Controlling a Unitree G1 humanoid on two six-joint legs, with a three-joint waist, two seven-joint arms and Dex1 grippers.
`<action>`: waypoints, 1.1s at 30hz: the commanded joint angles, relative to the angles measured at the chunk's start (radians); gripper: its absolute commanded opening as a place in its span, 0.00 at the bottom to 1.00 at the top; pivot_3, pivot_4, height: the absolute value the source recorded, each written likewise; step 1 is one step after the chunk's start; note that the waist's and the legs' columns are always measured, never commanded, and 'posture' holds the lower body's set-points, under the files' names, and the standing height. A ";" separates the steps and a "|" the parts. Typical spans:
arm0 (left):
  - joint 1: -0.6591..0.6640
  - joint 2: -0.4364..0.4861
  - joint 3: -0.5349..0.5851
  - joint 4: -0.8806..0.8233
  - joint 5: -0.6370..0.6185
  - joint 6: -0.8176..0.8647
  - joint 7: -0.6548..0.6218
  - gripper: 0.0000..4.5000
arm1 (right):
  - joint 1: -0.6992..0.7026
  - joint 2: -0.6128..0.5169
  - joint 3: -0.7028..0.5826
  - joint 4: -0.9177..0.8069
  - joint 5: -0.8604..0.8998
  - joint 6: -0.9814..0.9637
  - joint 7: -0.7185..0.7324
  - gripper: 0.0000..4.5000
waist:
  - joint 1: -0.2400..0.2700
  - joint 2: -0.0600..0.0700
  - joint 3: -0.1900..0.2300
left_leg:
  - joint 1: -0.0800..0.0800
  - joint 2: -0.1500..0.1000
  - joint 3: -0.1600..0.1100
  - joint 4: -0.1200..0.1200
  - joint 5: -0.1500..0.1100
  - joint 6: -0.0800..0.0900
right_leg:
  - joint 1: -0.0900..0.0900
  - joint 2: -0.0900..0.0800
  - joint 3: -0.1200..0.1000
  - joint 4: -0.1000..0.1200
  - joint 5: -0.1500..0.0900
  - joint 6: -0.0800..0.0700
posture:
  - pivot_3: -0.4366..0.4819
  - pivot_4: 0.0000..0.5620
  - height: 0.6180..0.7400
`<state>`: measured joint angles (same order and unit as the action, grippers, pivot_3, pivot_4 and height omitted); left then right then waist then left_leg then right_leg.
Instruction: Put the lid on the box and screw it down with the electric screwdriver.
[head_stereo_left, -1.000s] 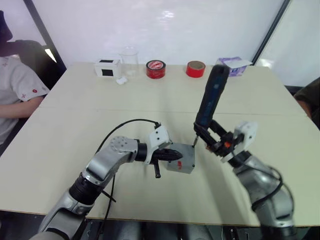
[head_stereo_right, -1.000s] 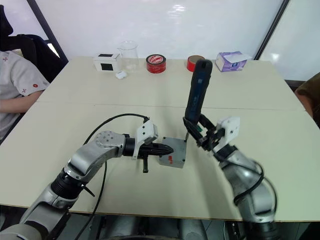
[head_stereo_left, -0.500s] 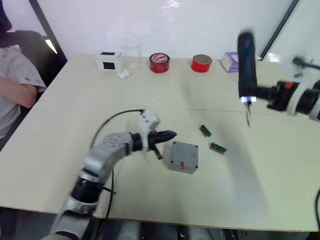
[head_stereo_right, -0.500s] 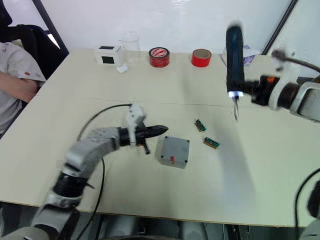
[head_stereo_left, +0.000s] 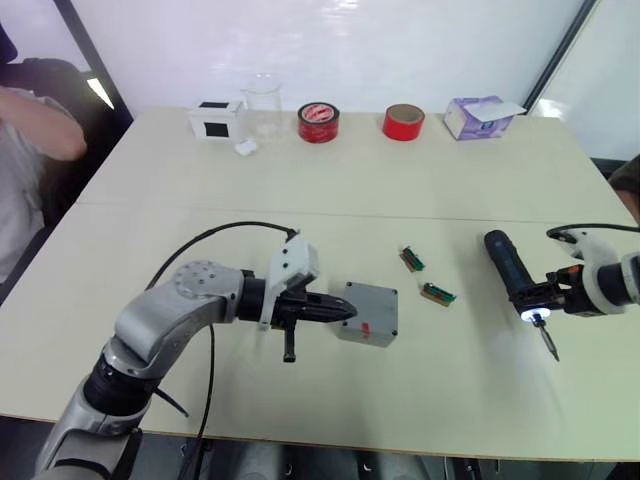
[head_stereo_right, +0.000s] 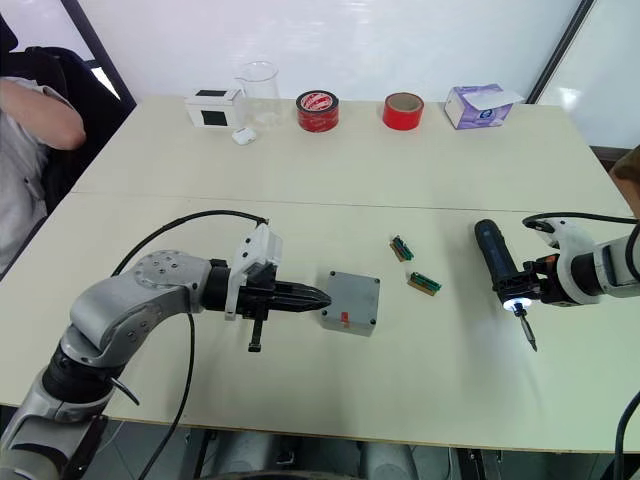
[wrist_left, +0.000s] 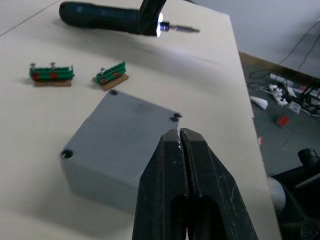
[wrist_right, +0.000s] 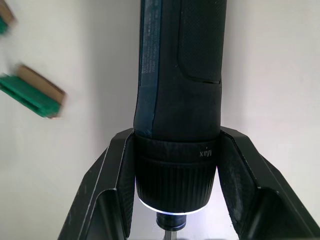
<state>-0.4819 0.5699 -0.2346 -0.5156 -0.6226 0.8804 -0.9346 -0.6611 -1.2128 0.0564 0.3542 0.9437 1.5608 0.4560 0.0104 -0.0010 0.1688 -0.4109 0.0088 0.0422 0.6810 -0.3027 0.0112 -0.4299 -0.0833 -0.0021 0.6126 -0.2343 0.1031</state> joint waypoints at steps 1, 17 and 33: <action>0.003 -0.011 -0.003 -0.032 -0.019 0.002 0.019 0.00 | 0.014 0.009 -0.040 -0.046 -0.060 -0.010 0.038 0.41 | 0.000 0.000 0.000 | 0.000 0.001 0.000 0.001 0.000 0.000 | 0.000 0.001 0.000 0.000 0.000 0.000 | 0.48 0.27 1.00; -0.063 -0.065 0.186 0.195 -0.110 0.061 0.087 0.00 | 0.152 -0.057 -0.092 -0.200 -0.239 -0.251 0.265 0.98 | 0.000 -0.002 -0.001 | 0.003 0.001 -0.002 0.004 0.000 0.000 | 0.005 0.001 0.000 0.001 0.002 0.002 | 0.48 0.27 1.00; -0.012 0.084 -0.078 0.230 0.179 -0.135 -0.016 0.00 | 0.532 0.029 -0.316 -0.934 -0.078 -0.455 0.517 0.98 | 0.003 -0.002 -0.001 | 0.003 0.002 -0.003 0.003 0.000 0.000 | 0.004 0.001 0.000 0.003 0.003 0.004 | 0.48 0.27 1.00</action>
<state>-0.4857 0.6468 -0.2974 -0.2585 -0.4707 0.7774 -0.9311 -0.1390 -1.1926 -0.2416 -0.5078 0.8431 1.1192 0.9860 0.0138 -0.0027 0.1682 -0.4084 0.0106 0.0395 0.6844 -0.3026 0.0108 -0.4258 -0.0819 -0.0025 0.6152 -0.2317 0.1066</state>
